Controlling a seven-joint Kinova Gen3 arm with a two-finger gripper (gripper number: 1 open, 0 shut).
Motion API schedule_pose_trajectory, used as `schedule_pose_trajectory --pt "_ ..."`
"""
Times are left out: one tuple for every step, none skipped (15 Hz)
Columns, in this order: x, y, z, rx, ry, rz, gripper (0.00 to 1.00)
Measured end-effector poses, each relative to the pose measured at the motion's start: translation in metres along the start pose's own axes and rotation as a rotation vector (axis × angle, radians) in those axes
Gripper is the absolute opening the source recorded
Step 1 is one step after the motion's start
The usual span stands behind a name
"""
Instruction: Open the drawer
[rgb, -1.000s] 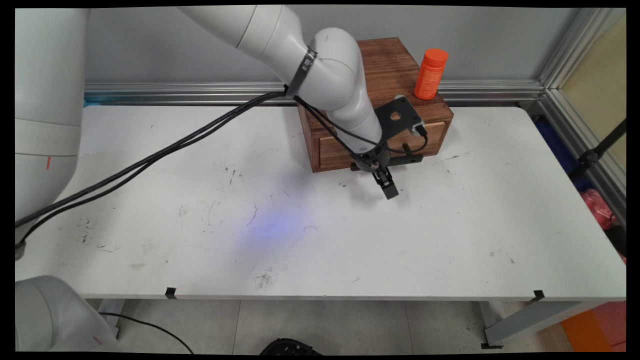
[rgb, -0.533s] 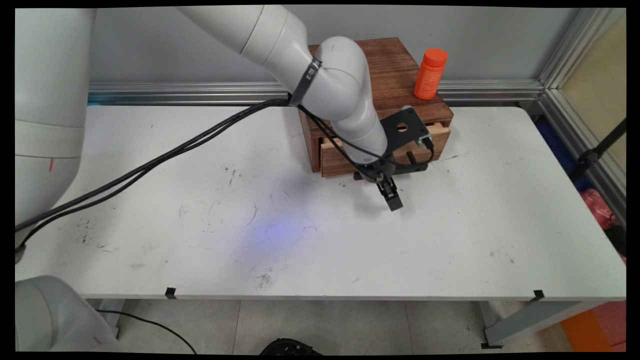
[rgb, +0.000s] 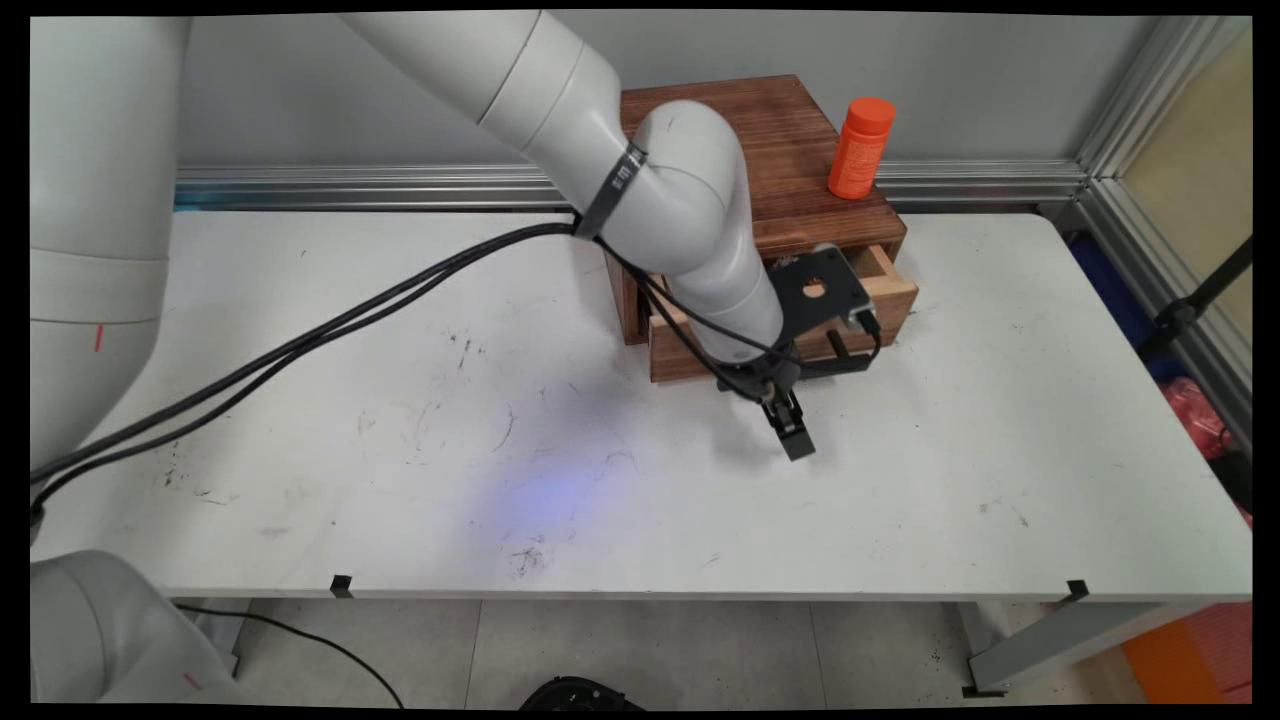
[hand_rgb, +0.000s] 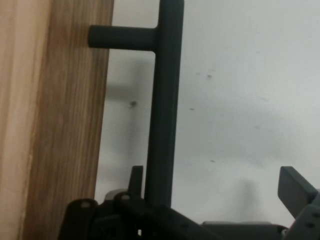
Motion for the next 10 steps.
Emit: schedule_pose_trajectory --pt "-0.001 0.005 0.000 -0.007 -0.001 0.000 1.00" --pt "-0.002 0.010 0.000 -0.012 -0.002 0.001 1.00" --pt "-0.004 0.016 0.000 -0.019 -0.003 0.002 1.00" --pt "-0.005 0.020 0.000 -0.024 -0.003 0.003 1.00" --pt "-0.006 0.025 0.000 -0.030 -0.003 0.005 1.00" --pt "-0.006 0.028 0.000 -0.033 -0.002 0.006 1.00" --pt "-0.007 0.032 0.000 -0.038 -0.002 0.009 1.00" --pt "-0.007 0.035 -0.001 -0.041 -0.001 0.012 1.00" --pt "-0.008 0.040 -0.001 -0.046 0.001 0.016 1.00" --pt "-0.008 0.045 -0.002 -0.052 0.002 0.020 1.00"
